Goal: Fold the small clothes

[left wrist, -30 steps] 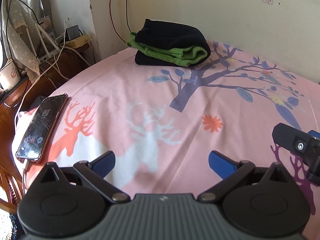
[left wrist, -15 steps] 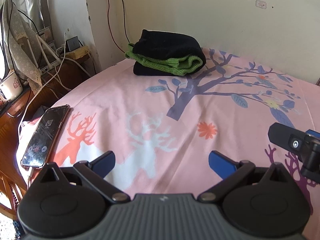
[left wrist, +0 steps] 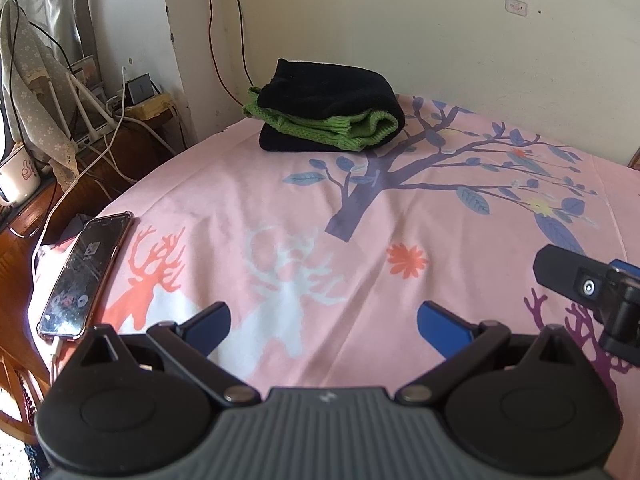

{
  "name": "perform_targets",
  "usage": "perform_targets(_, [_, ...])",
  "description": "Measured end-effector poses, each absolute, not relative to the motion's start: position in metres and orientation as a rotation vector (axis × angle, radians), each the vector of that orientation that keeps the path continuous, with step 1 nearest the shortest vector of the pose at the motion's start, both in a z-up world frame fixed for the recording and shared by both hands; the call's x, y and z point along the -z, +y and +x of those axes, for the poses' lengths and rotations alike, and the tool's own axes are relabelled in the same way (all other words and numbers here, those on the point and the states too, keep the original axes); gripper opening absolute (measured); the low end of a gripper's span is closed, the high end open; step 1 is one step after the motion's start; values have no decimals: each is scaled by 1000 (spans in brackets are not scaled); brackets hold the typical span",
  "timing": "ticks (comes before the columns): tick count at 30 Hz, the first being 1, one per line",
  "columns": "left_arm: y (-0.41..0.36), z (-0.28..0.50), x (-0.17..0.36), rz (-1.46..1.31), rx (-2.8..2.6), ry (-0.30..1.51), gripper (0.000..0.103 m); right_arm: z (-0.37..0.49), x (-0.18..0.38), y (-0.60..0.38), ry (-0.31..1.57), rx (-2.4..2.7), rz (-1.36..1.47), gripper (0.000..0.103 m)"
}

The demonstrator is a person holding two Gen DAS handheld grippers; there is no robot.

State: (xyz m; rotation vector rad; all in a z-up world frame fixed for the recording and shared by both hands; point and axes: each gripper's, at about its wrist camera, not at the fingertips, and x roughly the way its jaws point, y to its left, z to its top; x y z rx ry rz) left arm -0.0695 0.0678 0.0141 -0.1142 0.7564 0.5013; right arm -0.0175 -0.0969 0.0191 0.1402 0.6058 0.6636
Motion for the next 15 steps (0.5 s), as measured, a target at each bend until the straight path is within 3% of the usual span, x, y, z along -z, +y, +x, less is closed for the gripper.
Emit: perform_targets(15, [43,-46,-29,-71,-335,708,103,-15,-31,-119,555,-585,170,85])
